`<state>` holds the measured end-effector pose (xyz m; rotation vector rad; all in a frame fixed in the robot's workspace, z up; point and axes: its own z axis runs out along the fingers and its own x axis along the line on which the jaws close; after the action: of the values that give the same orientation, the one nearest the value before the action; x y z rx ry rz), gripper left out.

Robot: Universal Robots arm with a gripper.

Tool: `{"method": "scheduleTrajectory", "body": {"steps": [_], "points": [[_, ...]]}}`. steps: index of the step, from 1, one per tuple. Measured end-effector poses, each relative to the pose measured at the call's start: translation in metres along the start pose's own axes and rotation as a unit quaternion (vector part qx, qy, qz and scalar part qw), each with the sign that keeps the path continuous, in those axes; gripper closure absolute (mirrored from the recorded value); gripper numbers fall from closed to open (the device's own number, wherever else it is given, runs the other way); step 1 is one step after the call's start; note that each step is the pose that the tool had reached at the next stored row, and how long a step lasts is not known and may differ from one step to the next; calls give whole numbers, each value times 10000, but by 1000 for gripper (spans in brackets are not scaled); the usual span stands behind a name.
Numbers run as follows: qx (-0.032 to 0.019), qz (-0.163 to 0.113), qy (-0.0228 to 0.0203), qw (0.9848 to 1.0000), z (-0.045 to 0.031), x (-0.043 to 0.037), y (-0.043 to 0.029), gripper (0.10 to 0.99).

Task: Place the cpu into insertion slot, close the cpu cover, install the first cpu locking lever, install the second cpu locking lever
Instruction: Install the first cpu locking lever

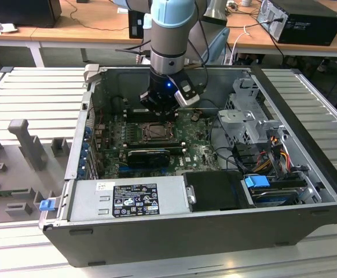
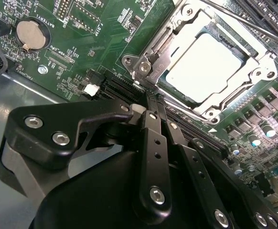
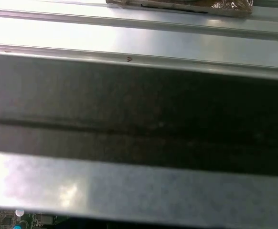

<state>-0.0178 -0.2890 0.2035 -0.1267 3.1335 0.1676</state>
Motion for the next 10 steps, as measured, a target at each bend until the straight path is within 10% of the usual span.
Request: {"method": "scheduleTrajectory", "body": {"steps": [10], "points": [[22,0,0,10000,3,0,0,980]]}}
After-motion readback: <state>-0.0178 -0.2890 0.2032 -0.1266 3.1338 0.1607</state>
